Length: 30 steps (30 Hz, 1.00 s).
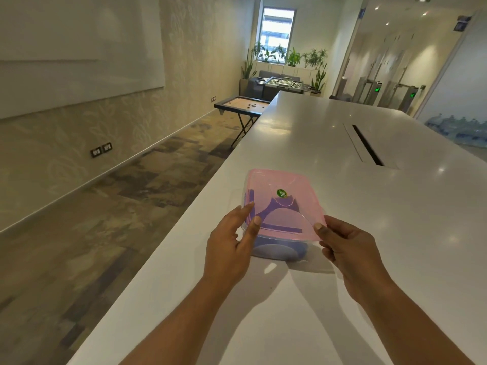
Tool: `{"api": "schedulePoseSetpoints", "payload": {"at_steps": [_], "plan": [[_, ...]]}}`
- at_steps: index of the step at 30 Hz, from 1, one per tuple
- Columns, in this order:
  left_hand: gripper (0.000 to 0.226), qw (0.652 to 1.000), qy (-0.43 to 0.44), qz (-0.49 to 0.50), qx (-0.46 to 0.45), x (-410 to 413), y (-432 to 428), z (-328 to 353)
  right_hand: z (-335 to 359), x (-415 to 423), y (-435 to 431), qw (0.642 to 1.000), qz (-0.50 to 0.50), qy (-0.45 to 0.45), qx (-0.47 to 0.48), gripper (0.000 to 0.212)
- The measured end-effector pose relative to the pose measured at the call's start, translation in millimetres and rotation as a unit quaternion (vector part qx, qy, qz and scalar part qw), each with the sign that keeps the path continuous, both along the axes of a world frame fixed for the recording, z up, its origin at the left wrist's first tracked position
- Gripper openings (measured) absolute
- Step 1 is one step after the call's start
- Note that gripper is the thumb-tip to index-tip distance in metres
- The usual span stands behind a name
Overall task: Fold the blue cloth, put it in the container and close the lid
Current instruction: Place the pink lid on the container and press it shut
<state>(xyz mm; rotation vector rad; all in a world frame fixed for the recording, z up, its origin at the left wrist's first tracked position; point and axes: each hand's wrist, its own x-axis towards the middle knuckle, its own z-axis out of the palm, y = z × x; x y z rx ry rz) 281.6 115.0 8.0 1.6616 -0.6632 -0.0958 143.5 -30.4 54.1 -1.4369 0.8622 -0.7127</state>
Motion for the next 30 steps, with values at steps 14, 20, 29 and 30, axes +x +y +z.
{"api": "schedulePoseSetpoints", "payload": {"at_steps": [14, 20, 29, 30], "plan": [[0.064, 1.000, -0.017, 0.006, 0.021, 2, -1, -4, -8, 5, 1, 0.997, 0.000, 0.048, -0.061, 0.046], [0.069, 1.000, 0.003, 0.008, 0.017, 4, -1, -2, -10, 8, -4, 0.993, 0.000, 0.082, -0.082, 0.045], [0.057, 0.981, 0.025, 0.096, 0.167, 62, -41, 50, 19, 62, -58, 0.985, 0.020, 0.147, -0.088, 0.050], [0.057, 0.976, 0.033, 0.089, 0.197, 71, -51, 54, 20, 71, -62, 0.983, 0.031, 0.157, -0.087, 0.047]]}}
